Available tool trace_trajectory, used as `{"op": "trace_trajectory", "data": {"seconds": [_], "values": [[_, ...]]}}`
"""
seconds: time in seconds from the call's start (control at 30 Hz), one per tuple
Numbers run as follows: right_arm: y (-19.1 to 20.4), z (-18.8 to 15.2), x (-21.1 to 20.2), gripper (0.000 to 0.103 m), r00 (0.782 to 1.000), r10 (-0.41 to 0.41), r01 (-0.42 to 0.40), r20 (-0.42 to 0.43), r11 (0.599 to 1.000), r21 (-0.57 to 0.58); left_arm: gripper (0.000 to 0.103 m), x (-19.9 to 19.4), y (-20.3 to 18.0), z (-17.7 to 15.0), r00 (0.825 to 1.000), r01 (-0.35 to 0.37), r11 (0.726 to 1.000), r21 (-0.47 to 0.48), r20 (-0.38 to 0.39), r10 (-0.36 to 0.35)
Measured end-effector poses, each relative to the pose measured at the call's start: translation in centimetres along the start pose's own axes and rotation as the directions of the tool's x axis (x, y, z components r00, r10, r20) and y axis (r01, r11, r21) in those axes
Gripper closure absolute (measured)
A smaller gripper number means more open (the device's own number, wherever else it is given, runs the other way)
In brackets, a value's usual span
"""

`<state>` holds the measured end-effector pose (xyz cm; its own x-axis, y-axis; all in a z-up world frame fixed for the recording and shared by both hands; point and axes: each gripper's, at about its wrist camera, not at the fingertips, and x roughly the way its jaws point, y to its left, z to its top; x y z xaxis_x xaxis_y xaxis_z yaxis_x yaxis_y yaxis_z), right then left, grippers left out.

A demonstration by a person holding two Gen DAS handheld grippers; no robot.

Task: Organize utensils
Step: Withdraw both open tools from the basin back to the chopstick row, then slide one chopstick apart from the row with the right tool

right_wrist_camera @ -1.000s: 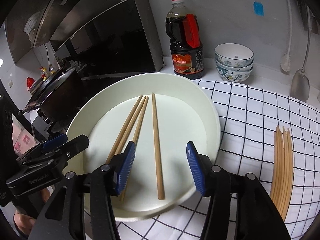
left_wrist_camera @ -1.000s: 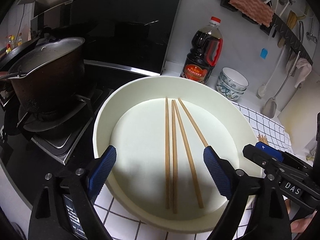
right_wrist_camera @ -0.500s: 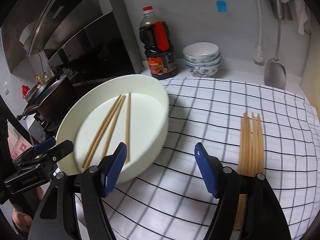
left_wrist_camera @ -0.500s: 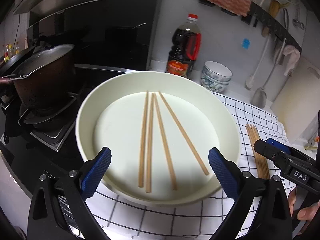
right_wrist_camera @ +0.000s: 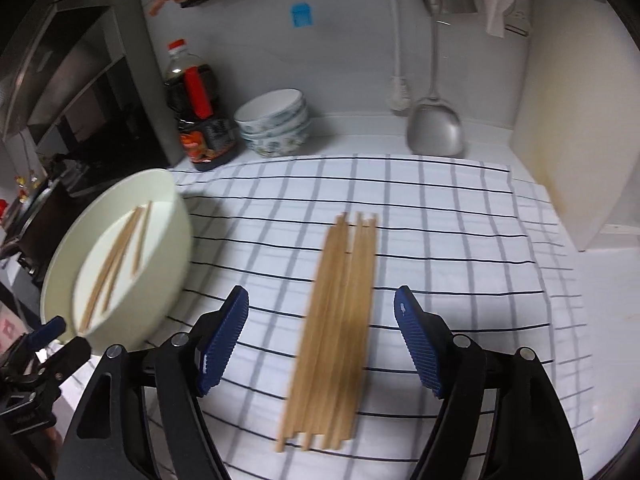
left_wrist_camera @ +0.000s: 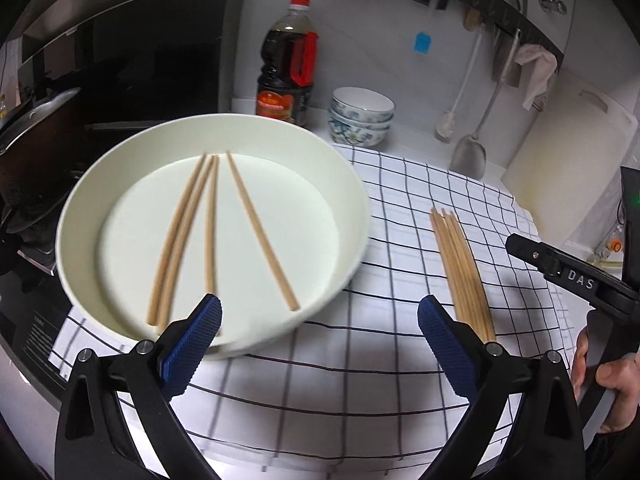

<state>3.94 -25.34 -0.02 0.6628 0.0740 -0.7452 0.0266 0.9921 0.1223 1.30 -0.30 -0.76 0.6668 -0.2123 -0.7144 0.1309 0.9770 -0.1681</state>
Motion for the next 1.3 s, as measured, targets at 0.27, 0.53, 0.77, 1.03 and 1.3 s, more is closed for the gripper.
{"op": "trace_trajectory", "data": {"seconds": [0.27,0.53,0.77,1.03,1.3], "values": [[-3.8,-0.7,3.2,0.031,0.989,-0.050,0.050,-0.137,0.999,0.000,0.006,1.2,-5.1,-0.7,0.999,-0.031,0.998,0.060,0.033,0.029],[-4.9,-1.5,5.1,0.031,0.974,-0.012,0.017,-0.224,1.000,0.020,0.006,2.0,-9.0,-2.2,0.999,-0.023,0.992,0.123,0.031,0.019],[-5.1,-1.8,5.8,0.031,0.967,-0.002,0.013,-0.254,0.999,0.039,0.006,2.1,-9.8,-3.9,1.000,-0.006,0.990,0.142,0.008,0.005],[-5.5,-2.2,6.8,0.031,0.959,-0.016,0.029,-0.282,0.999,0.044,0.006,3.2,-9.4,-4.3,1.000,0.007,0.992,0.122,-0.030,-0.004],[-5.8,-2.5,7.4,0.031,0.954,-0.039,0.052,-0.296,0.998,0.036,0.006,3.8,-9.6,-4.2,0.999,0.002,0.992,0.129,-0.045,0.003]]}}
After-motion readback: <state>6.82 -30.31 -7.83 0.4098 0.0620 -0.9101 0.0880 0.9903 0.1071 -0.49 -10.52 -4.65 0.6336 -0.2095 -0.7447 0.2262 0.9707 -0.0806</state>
